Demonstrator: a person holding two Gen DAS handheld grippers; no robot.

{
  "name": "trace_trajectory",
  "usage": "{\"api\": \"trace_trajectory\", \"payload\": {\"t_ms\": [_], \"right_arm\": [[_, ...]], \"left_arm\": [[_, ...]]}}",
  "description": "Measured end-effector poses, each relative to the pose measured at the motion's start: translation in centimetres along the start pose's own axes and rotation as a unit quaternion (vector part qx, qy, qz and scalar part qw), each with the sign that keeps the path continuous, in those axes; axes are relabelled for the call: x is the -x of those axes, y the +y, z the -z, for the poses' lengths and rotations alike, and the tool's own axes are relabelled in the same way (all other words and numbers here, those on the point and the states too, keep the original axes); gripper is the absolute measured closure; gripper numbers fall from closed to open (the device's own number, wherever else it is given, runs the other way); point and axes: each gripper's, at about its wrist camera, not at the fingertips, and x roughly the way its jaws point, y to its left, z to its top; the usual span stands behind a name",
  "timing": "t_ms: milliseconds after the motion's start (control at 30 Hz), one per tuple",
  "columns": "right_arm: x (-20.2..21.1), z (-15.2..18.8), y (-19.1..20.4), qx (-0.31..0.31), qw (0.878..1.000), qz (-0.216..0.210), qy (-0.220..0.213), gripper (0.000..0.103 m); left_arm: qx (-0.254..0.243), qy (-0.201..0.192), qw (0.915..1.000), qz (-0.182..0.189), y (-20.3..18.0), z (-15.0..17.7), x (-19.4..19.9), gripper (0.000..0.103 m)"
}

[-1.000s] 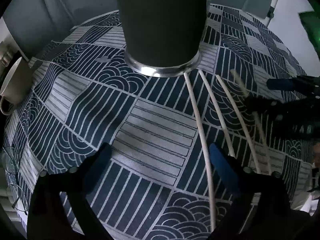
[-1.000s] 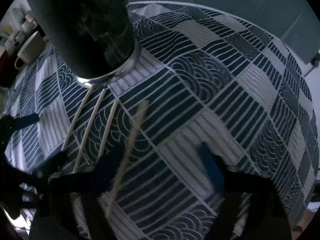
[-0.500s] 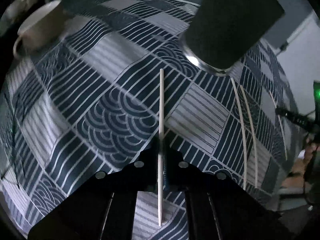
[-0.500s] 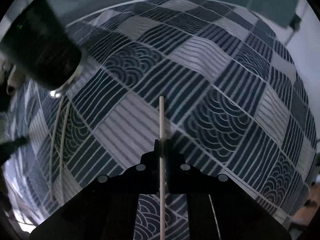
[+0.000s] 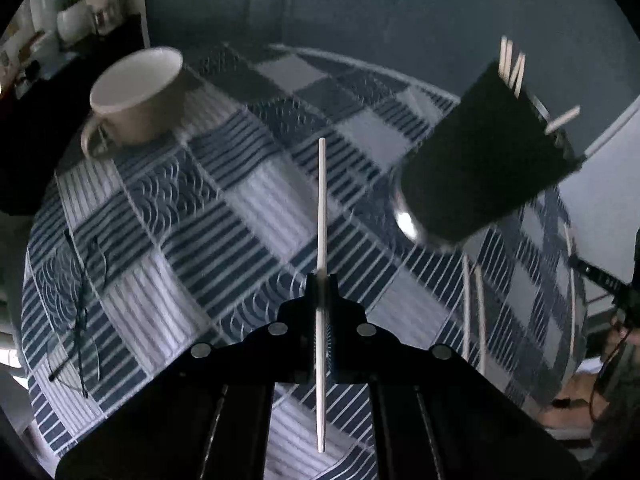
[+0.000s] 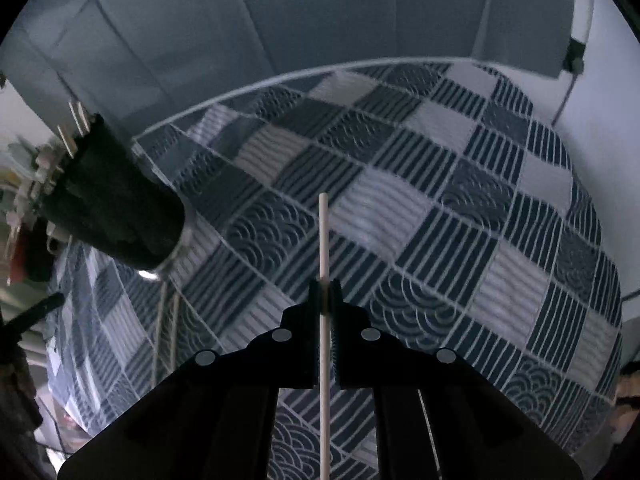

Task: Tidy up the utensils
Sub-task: 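Lift the held sticks with both tools over the black cup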

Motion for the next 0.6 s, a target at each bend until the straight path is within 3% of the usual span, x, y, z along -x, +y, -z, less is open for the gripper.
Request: {"api": "trace_trajectory", "payload": {"t_ms": [367, 600], "right_arm": [[3.9, -5.7, 4.1, 0.042, 0.996, -0.039, -0.074, 0.099], [6.7, -9.9, 7.6, 0.063, 0.987, -0.07, -0.131, 0.099]], "left_arm": [[-0.033, -0.081, 0.9961, 0.007, -3.7, -6.6, 4.0, 0.098], [-0.05, -0.109, 0.9926, 0.016, -6.3, -9.8, 5.3, 0.098]]}}
